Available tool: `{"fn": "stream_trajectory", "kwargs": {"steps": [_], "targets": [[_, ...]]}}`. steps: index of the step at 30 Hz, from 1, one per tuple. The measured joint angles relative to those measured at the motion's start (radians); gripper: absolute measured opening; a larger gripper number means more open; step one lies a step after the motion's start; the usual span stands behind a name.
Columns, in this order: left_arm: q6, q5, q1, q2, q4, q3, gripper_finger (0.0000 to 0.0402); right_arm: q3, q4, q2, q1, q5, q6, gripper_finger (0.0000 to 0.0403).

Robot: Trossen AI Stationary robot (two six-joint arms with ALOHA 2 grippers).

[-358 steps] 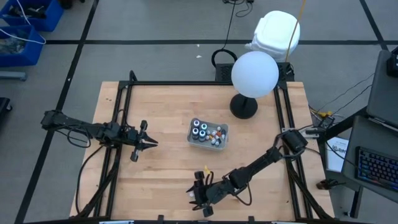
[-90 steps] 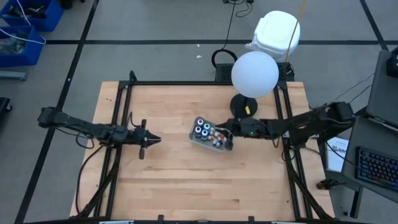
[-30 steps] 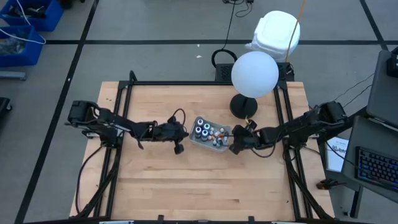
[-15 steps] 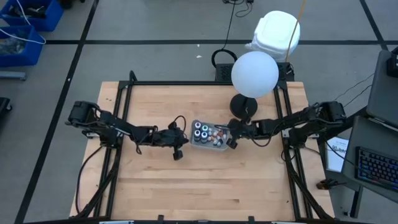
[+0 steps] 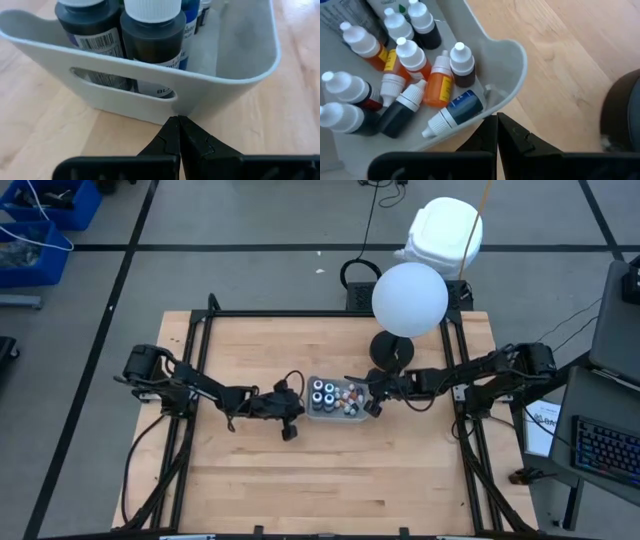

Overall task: Pick & Place food coloring
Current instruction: Adjust the gray bin on the table, then return to Home Position

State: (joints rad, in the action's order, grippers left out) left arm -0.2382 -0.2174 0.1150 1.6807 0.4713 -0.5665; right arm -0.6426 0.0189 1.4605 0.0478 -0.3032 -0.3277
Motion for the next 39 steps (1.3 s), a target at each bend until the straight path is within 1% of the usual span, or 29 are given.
{"fn": "stream_trajectory", "kwargs": {"steps": [5,11,13,18,23,25,28,30,33,37,39], "targets": [[0.009,0.009,0.020,0.001,-0.037,-0.036,0.0005,0.000,0.000,-0.001,0.013,0.028,0.012,0.0000],[0.010,-0.014,0.032,0.001,-0.189,-0.113,0.0007,-0.001,0.002,-0.002,0.013,0.035,0.003,0.0000],[0.008,-0.019,0.032,0.001,-0.217,-0.126,0.0009,-0.001,0.006,-0.002,0.013,0.039,-0.001,0.0000],[0.002,-0.030,0.030,-0.010,-0.242,-0.128,0.0004,-0.002,0.038,-0.001,0.010,0.045,-0.023,0.0000],[-0.007,-0.035,0.030,-0.043,-0.282,-0.130,0.0013,-0.002,0.080,0.000,-0.006,0.046,-0.030,0.0000],[-0.007,-0.034,0.030,-0.061,-0.306,-0.130,0.0007,-0.002,0.084,0.000,-0.016,0.046,-0.030,0.0000],[-0.007,-0.034,0.031,-0.096,-0.340,-0.130,0.0005,-0.002,0.102,-0.008,-0.029,0.046,-0.034,0.0000],[-0.008,-0.033,0.031,-0.130,-0.395,-0.130,0.0009,-0.002,0.123,-0.020,-0.035,0.046,-0.048,0.0000],[0.013,-0.030,0.032,-0.202,-0.472,-0.129,0.0010,-0.002,0.214,-0.069,-0.048,0.044,-0.053,0.0000],[0.086,-0.004,0.032,-0.339,-0.626,-0.130,0.0005,-0.002,0.372,-0.190,-0.061,0.046,-0.064,0.0000],[0.137,0.018,0.038,-0.428,-0.744,-0.128,0.0006,-0.002,0.452,-0.266,-0.072,0.046,-0.045,0.0000]]}}
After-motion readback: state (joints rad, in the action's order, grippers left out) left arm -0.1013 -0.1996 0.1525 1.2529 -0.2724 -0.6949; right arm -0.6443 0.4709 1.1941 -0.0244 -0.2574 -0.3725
